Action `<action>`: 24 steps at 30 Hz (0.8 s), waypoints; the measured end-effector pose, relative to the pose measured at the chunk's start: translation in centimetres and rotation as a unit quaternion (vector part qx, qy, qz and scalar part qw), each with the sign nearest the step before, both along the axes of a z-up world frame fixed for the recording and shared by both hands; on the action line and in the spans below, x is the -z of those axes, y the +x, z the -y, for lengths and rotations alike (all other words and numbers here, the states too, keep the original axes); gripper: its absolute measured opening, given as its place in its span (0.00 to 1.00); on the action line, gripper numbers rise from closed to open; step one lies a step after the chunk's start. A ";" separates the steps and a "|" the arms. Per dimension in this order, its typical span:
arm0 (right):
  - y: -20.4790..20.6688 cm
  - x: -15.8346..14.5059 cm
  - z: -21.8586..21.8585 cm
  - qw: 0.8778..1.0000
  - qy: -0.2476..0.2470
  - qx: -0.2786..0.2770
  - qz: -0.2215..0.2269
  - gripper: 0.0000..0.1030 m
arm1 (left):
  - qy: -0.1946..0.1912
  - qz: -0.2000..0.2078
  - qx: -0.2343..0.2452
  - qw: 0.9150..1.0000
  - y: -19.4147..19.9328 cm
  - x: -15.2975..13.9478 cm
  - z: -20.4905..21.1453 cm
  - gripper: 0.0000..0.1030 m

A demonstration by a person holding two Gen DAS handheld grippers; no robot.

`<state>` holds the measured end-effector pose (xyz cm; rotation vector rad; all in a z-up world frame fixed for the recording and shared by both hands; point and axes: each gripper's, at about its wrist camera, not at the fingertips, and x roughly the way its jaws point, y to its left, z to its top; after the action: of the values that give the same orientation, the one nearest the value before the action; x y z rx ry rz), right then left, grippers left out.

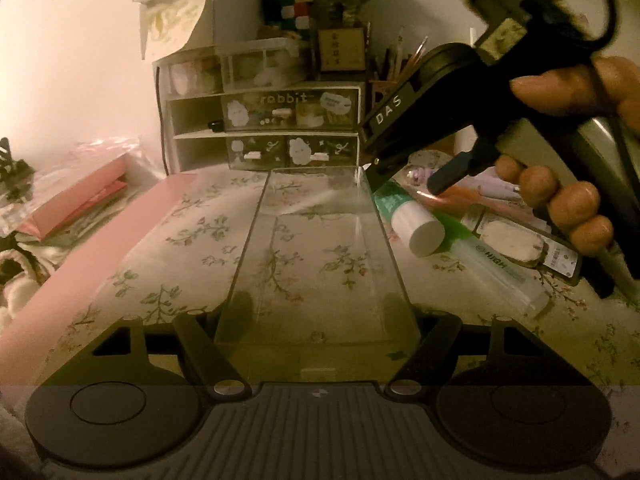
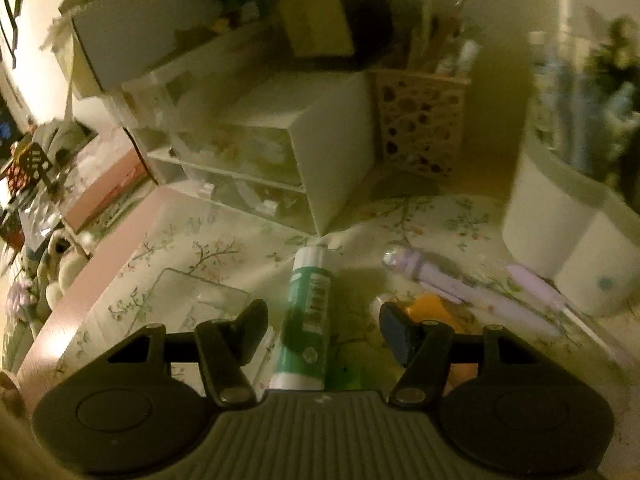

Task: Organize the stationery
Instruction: 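Grasp the green-labelled glue stick with the right tool and lift it, then lower the glue stick into the clear tray and open the right tool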

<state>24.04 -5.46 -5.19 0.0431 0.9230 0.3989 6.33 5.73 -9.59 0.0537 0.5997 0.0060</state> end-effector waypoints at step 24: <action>-4.6 -4.4 6.1 0.981 0.170 0.098 -0.001 0.20 | -0.013 -0.014 0.049 0.999 0.6 0.1 1.0 0.71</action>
<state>19.47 -11.53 -0.83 0.4439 0.8355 0.3683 6.91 4.70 -9.64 0.0582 0.6242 -0.0982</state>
